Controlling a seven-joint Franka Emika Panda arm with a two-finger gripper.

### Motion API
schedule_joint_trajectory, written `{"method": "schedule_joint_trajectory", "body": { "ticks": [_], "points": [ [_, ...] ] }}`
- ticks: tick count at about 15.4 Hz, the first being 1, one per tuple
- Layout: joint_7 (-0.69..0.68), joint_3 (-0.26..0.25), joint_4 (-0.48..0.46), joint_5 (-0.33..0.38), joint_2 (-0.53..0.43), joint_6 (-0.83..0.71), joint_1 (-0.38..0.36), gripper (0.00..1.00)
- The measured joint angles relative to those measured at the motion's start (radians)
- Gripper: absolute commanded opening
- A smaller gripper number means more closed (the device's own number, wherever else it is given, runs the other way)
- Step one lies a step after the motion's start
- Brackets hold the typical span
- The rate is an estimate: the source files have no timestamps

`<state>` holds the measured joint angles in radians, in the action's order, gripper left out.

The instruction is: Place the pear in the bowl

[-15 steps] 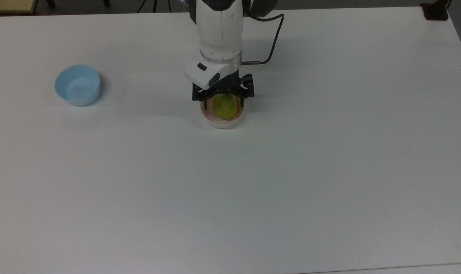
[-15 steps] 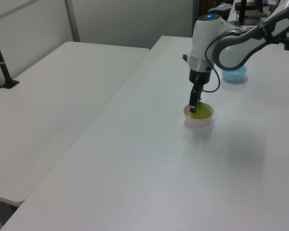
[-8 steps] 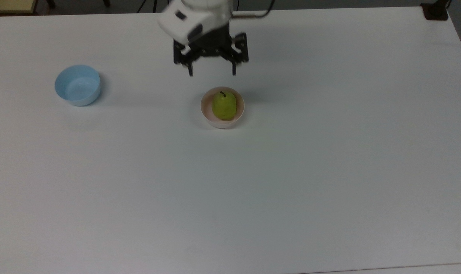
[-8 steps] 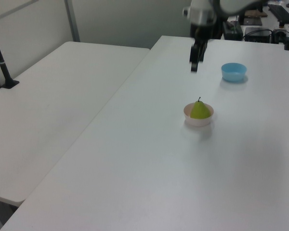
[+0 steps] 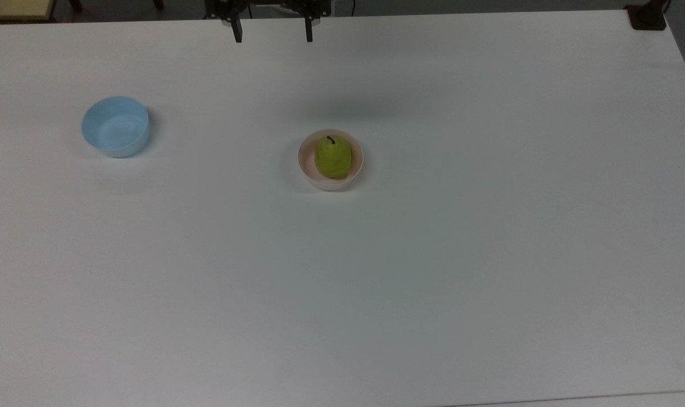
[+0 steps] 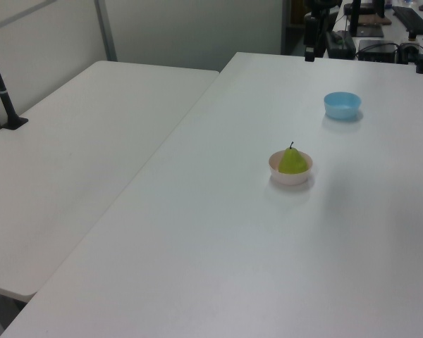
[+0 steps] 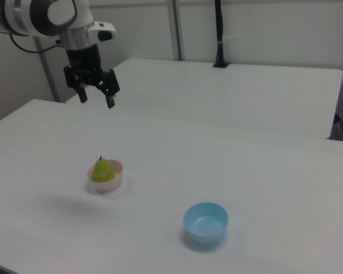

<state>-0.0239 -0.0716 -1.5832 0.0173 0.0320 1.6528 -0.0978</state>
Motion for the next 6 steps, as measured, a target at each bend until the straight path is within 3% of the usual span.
{"method": "schedule_joint_trajectory", "body": {
  "ticks": [6],
  "points": [
    [-0.043, -0.008, -0.002, 0.000, 0.001, 0.000, 0.001, 1.00]
  ]
}}
